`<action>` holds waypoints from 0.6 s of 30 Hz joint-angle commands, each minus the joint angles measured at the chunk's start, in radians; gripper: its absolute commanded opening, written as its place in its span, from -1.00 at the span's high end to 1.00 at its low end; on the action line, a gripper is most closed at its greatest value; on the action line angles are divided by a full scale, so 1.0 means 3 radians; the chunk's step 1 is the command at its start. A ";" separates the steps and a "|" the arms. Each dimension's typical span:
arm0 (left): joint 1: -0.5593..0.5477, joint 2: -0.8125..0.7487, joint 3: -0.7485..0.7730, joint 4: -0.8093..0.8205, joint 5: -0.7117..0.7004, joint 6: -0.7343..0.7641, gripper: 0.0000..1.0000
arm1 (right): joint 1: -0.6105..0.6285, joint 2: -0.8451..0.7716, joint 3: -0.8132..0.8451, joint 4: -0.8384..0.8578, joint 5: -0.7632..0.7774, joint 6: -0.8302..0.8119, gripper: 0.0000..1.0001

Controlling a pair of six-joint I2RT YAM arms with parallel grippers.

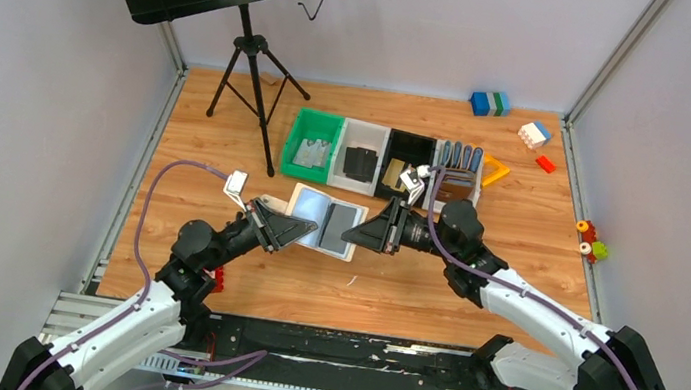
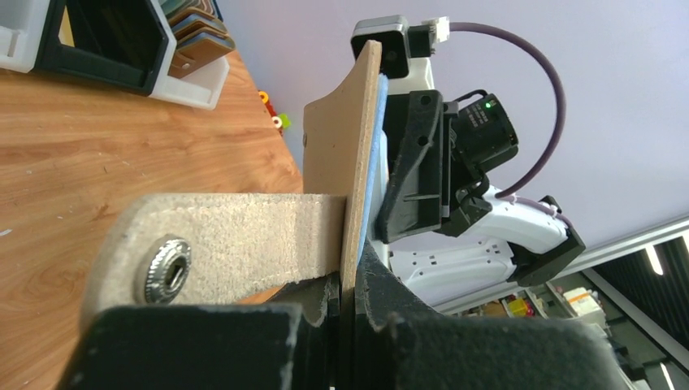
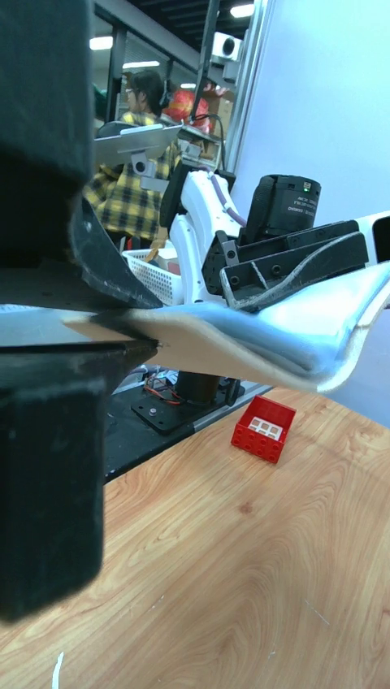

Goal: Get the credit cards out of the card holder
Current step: Remove the credit card from the card holder.

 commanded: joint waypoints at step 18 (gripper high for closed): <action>-0.0022 0.0071 -0.0038 -0.0302 -0.0172 0.0304 1.00 | 0.0067 -0.0145 0.0411 -0.0837 0.0223 -0.0345 1.00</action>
